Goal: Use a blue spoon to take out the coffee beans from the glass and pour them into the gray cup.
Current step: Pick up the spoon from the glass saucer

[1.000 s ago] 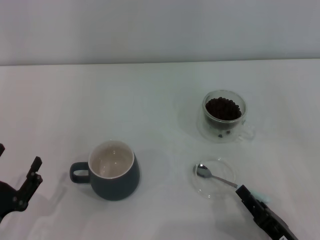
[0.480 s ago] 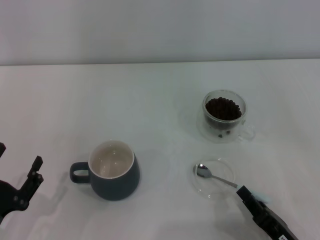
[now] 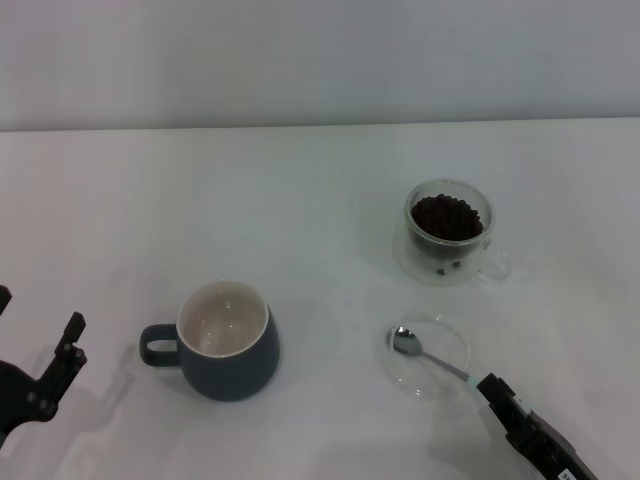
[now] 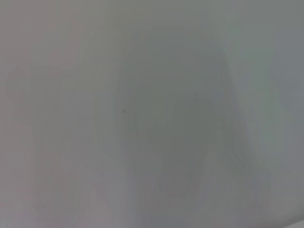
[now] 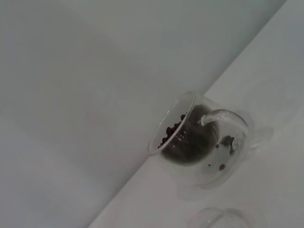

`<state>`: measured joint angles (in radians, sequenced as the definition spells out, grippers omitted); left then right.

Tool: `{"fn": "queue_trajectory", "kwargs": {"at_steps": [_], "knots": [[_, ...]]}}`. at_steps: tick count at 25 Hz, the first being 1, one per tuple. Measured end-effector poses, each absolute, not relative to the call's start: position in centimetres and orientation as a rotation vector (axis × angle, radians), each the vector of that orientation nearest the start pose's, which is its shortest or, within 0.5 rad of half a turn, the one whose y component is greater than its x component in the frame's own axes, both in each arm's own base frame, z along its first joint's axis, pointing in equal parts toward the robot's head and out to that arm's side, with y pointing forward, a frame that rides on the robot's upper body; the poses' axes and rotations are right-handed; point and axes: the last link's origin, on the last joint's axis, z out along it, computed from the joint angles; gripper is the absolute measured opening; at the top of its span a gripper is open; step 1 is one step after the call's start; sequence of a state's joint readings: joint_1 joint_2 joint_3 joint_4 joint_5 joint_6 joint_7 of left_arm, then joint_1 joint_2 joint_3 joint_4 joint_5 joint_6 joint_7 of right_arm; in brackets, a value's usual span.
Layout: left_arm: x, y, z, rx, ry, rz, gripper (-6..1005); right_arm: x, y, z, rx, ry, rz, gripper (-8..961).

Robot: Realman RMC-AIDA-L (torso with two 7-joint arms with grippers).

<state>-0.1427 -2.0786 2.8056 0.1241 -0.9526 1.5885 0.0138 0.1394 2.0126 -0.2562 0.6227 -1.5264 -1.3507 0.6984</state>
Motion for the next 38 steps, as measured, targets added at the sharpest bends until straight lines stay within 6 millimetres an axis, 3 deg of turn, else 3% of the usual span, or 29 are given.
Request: {"fn": "queue_trajectory", "kwargs": {"at_steps": [3, 8, 38], "knots": [[-33.9, 19.7, -3.5, -1.806, -0.246, -0.709, 761, 32.3, 14.8, -10.5, -1.486, 1.585, 1.141, 276], [-33.9, 19.7, -3.5, -1.807, -0.246, -0.709, 761, 32.3, 14.8, -10.5, -1.486, 1.585, 1.141, 152], [-34.0, 20.1, -3.8, -1.82, -0.257, -0.693, 761, 33.1, 14.7, -9.0, -1.518, 1.579, 1.221, 154]]}}
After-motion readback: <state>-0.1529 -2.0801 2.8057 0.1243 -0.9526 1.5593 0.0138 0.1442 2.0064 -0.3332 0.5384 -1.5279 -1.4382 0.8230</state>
